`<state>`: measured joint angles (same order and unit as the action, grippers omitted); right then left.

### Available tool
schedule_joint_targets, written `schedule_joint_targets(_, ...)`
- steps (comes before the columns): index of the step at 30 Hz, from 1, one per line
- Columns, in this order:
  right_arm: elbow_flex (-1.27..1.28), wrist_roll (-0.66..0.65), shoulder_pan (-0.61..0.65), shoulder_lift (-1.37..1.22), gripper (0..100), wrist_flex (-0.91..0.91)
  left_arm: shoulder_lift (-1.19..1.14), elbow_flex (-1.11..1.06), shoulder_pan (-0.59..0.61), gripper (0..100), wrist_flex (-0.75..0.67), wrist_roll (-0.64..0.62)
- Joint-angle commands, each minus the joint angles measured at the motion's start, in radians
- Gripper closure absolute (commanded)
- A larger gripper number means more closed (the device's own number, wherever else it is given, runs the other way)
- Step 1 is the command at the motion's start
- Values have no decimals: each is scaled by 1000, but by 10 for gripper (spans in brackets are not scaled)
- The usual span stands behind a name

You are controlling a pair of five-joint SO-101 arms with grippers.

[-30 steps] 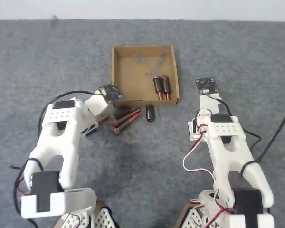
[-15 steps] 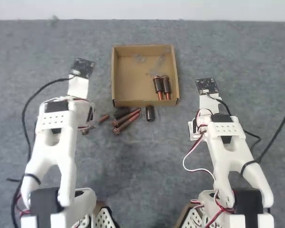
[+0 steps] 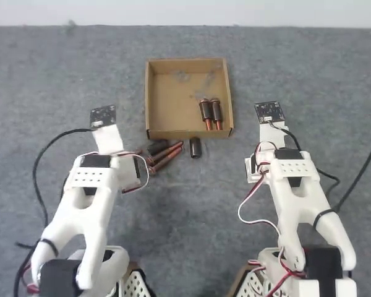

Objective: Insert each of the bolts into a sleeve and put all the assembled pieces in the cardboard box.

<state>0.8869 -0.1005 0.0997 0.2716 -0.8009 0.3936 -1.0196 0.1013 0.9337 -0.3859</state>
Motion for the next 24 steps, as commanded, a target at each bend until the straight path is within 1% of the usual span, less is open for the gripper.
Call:
schedule_joint_targets(1,-6,-15,-5,10,992,8,-25,56,38,989,-17,-60)
schedule_joint_targets(8,-6,-15,-5,10,992,5,-288,203,48,989,-12,-58)
schedule_joint_targets(13,-6,-15,-5,10,992,5,-327,265,49,989,-20,-58)
schedule_joint_targets(16,-6,-15,-5,10,992,5,-338,283,69,989,-74,-58)
schedule_joint_targets(21,-6,-15,-5,10,992,5,-339,288,124,989,-213,-58)
schedule_joint_targets(24,-6,-15,-5,10,992,5,-362,292,126,989,-224,-58)
